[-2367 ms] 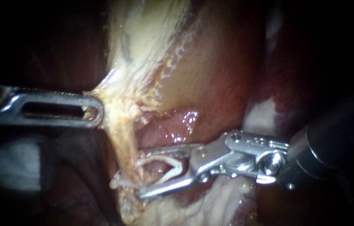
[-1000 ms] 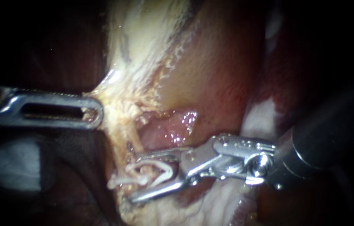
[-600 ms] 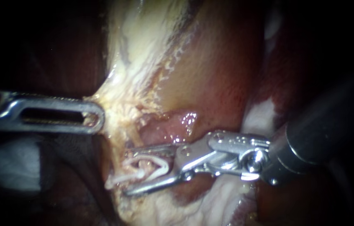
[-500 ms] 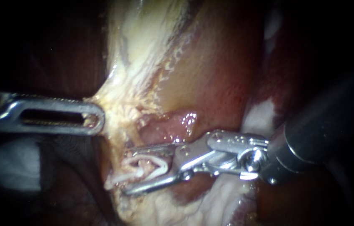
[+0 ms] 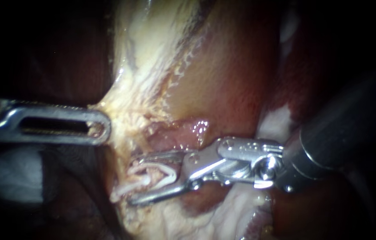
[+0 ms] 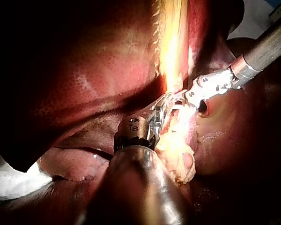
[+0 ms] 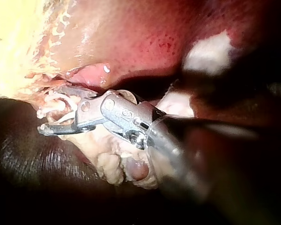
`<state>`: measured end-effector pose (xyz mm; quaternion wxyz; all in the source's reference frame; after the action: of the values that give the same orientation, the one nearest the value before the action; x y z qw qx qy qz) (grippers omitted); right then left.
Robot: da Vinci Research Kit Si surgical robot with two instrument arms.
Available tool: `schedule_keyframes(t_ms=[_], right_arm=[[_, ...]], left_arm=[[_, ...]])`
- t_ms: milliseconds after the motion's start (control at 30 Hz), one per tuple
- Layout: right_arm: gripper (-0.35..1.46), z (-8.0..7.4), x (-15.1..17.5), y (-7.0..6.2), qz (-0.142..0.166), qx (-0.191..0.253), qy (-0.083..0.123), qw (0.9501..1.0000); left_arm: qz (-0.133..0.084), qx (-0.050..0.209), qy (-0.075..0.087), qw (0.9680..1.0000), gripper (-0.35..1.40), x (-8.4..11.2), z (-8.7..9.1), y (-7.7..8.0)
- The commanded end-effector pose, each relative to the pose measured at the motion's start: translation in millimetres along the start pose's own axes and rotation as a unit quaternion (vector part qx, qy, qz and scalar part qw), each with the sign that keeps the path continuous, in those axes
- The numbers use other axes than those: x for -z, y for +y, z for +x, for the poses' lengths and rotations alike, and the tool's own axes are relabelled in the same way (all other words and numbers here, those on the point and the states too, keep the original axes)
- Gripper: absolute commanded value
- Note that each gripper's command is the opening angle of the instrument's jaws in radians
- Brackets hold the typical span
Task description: Clipping second clip left tube
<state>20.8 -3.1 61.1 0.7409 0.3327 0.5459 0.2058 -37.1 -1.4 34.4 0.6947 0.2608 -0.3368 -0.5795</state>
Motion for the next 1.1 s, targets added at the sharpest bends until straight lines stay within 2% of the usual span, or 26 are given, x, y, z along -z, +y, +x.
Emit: schedule_keyframes(t_ms=[33,200,633,900,1100], right_arm=[[0.6,0.0,0.0,0.0,0.0,0.0,0.0,1.0],[0.6,0.7,0.8,0.1,-0.013,0.006,0.001,0.9999],[0.6,0.8,0.7,0.0,-0.013,0.008,0.001,0.9999],[0.6,1.0,1.5,-0.1,-0.014,0.005,0.001,0.9999],[0.6,0.8,0.8,-0.2,-0.007,0.007,0.0,1.0]], left_arm=[[0.0,0.0,0.0,1.0,-0.35,0.0,0.0,0.0],[0.0,0.0,0.0,1.0,-0.35,0.0,0.0,0.0],[0.001,0.0,0.0,1.0,-0.35,0.1,0.0,0.1],[0.003,-0.003,0.002,1.0,-0.35,-0.1,-0.2,1.6],[0.002,-0.002,0.002,1.0,-0.35,-0.2,-0.2,1.2]])
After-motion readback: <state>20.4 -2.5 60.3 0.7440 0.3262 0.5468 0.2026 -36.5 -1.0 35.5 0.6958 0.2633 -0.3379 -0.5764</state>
